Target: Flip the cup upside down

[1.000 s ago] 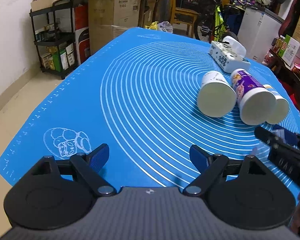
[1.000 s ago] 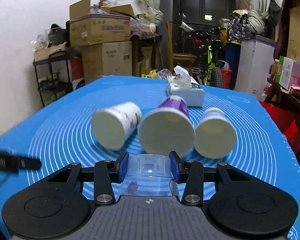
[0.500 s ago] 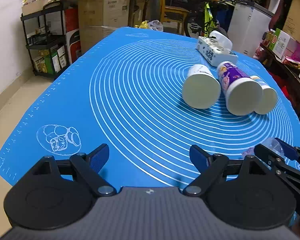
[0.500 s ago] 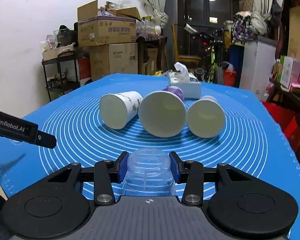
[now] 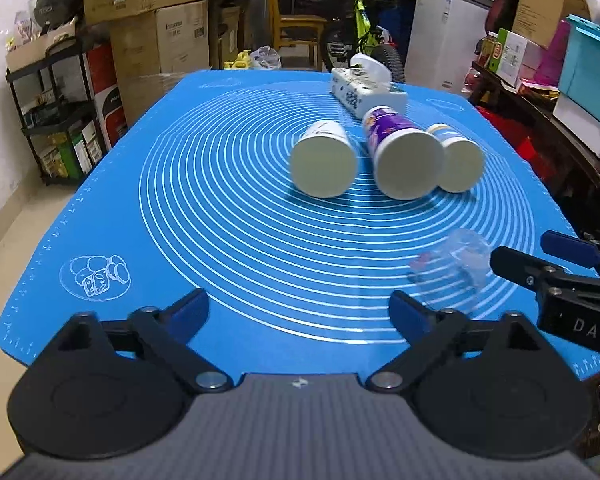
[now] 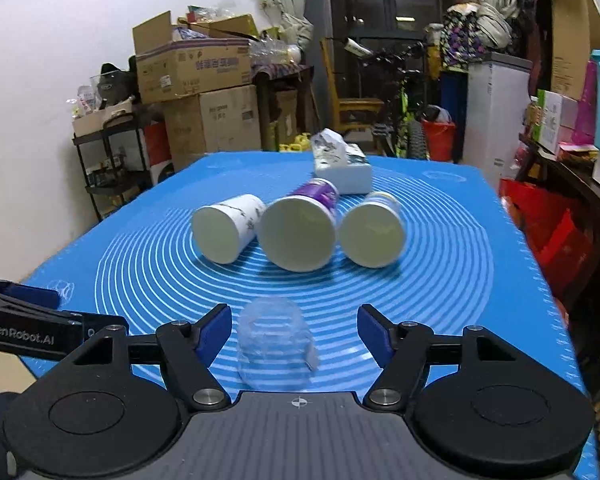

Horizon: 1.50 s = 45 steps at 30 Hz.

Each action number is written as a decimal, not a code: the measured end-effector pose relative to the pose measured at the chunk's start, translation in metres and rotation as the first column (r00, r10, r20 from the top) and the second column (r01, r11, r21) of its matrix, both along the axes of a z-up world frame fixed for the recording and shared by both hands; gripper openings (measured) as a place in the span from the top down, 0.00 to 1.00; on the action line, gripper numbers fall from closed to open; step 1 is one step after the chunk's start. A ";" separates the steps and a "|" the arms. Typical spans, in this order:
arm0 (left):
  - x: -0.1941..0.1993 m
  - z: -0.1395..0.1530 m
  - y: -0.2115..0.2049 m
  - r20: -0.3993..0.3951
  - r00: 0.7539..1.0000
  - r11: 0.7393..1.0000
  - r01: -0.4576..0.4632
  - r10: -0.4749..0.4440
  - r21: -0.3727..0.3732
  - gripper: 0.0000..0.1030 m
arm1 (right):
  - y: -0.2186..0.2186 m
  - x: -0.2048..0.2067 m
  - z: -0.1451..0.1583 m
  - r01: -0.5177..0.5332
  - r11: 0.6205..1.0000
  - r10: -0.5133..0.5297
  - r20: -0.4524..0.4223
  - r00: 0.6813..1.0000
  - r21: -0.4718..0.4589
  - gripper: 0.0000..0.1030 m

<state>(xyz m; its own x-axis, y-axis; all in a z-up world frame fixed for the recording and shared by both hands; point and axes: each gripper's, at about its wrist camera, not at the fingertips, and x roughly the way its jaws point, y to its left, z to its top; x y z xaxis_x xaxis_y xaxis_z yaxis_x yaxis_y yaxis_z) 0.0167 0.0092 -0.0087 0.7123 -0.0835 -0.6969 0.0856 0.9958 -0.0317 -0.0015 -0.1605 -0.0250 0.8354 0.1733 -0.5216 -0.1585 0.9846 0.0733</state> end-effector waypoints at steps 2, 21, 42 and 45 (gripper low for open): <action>-0.006 0.002 -0.005 0.006 1.000 1.000 0.008 -0.008 0.004 0.06 | -0.005 -0.009 0.004 0.007 1.000 -0.007 -0.007 1.000 -0.005 0.28; -0.039 0.008 -0.034 -0.012 0.997 0.997 0.074 -0.074 0.028 0.06 | -0.019 -0.054 0.011 -0.007 0.999 0.005 -0.063 0.998 -0.037 0.28; -0.045 0.008 -0.045 -0.010 0.993 0.992 0.117 -0.116 0.047 0.04 | -0.026 -0.058 0.012 0.017 0.999 -0.021 -0.078 0.997 -0.043 0.28; -0.045 0.007 -0.045 -0.013 0.993 0.992 0.118 -0.117 0.045 0.04 | -0.026 -0.057 0.011 0.012 0.999 -0.015 -0.085 0.996 -0.038 0.28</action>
